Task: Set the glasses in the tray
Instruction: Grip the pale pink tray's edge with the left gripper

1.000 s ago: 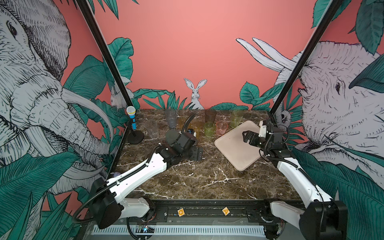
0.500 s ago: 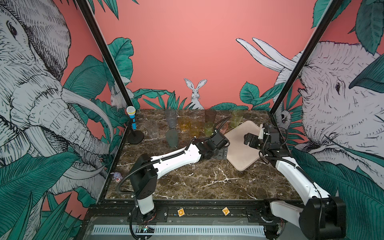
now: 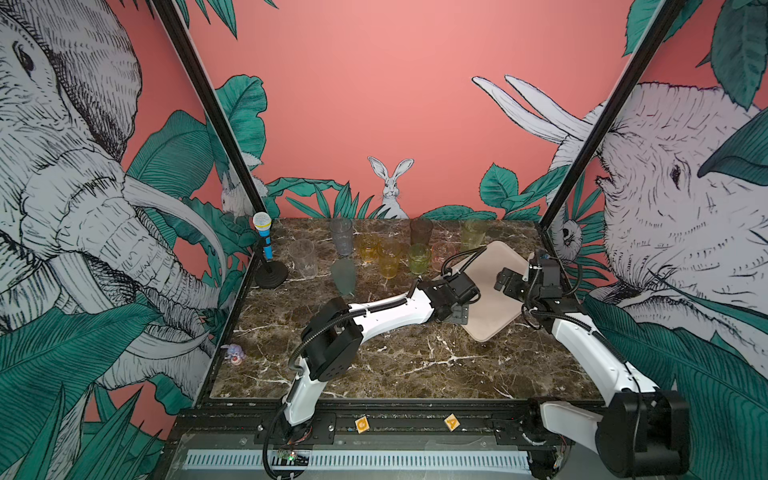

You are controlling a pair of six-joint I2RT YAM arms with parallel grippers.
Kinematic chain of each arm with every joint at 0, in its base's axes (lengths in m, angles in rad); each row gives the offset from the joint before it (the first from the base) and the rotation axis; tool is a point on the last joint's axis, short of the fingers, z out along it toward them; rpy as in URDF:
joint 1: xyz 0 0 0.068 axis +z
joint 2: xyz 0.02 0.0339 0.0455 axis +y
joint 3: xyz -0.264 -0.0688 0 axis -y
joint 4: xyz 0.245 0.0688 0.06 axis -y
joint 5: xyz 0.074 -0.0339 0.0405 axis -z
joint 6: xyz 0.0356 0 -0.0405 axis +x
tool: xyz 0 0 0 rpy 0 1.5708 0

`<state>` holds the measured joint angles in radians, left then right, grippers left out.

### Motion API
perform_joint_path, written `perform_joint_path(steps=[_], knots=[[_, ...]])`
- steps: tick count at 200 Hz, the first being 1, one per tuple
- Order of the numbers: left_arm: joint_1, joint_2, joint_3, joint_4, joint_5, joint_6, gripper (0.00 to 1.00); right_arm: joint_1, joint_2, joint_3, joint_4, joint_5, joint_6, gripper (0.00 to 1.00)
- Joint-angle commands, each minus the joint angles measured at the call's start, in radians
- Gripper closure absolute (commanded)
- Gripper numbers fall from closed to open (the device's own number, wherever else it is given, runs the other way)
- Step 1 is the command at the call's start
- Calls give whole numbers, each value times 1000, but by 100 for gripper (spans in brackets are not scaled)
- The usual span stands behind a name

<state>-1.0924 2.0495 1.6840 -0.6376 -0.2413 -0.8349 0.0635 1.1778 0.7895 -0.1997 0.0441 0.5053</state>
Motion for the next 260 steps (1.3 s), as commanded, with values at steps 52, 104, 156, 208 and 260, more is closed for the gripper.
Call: perform_joint_path(steps=[52, 104, 156, 208, 260], knots=[[-6, 133, 163, -68, 33, -9, 12, -7, 13, -20, 25, -27, 27, 1], [-6, 218, 245, -99, 46, -15, 17, -8, 7, -21, 24, -27, 25, 1], [-6, 259, 275, -114, 38, -21, 24, -8, 3, -26, 23, -24, 25, 1], [-6, 291, 293, -129, 42, -27, 29, -8, 3, -30, 28, -25, 25, 1], [-6, 305, 290, -132, 46, -29, 41, -8, 5, -32, 30, -29, 26, 1]])
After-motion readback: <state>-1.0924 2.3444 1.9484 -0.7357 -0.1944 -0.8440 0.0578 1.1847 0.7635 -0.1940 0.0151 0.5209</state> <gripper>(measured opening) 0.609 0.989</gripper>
